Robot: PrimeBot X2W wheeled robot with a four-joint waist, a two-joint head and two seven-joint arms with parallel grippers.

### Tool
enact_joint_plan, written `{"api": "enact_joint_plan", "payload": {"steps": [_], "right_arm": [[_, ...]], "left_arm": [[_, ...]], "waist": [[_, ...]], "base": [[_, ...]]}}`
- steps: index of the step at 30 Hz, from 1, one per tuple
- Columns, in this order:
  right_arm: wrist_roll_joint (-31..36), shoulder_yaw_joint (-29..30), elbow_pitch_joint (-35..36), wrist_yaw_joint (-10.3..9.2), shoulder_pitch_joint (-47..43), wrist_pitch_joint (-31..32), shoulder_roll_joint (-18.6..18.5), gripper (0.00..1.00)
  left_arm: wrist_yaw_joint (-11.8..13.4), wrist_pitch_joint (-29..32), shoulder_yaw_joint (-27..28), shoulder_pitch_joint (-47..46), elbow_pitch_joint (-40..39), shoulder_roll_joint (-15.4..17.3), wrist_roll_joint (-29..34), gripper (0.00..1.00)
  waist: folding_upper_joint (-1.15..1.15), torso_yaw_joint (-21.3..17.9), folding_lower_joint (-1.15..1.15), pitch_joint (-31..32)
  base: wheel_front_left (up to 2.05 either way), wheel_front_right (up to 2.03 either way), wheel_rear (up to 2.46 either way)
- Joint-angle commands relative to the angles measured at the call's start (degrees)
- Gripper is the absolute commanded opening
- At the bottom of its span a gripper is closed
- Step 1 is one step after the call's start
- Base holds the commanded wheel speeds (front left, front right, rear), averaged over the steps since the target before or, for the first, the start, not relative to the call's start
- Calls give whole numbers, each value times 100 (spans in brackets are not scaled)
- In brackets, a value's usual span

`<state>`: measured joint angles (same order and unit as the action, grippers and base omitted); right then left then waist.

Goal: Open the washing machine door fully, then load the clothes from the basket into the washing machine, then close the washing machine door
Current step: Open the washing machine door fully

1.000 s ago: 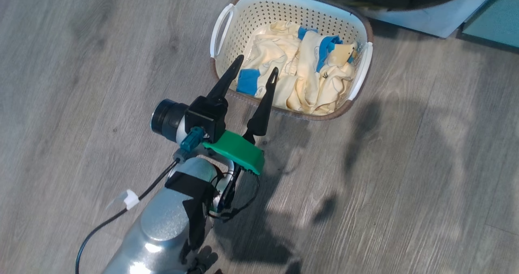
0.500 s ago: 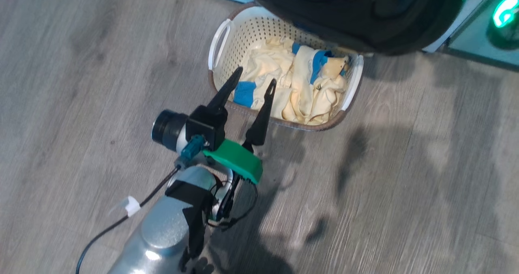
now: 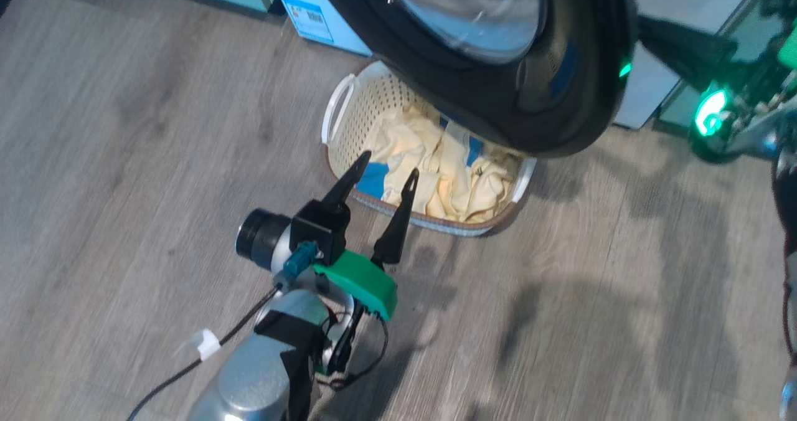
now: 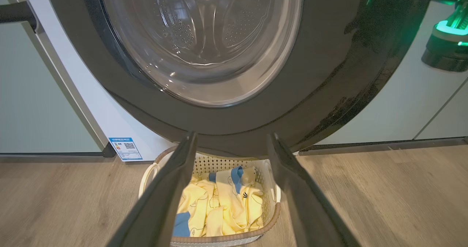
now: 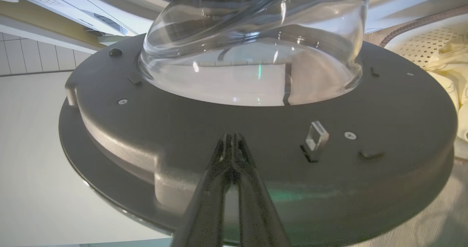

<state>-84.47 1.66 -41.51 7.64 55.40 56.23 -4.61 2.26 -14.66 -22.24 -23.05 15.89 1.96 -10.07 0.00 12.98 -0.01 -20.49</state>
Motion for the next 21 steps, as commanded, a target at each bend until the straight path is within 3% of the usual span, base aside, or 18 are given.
{"api": "enact_joint_plan", "payload": {"steps": [1,21], "right_arm": [[-77,-90,244,-15,31,41,161,0],[-1346,-1513,366,-15,-923,-548,172,0]], "left_arm": [[-23,-34,198,8,-131,92,68,100],[-241,-34,203,427,168,92,176,100]], "waist": [[0,-8,1,122],[0,53,1,929]], "base": [[0,0,0],[0,0,0]]}}
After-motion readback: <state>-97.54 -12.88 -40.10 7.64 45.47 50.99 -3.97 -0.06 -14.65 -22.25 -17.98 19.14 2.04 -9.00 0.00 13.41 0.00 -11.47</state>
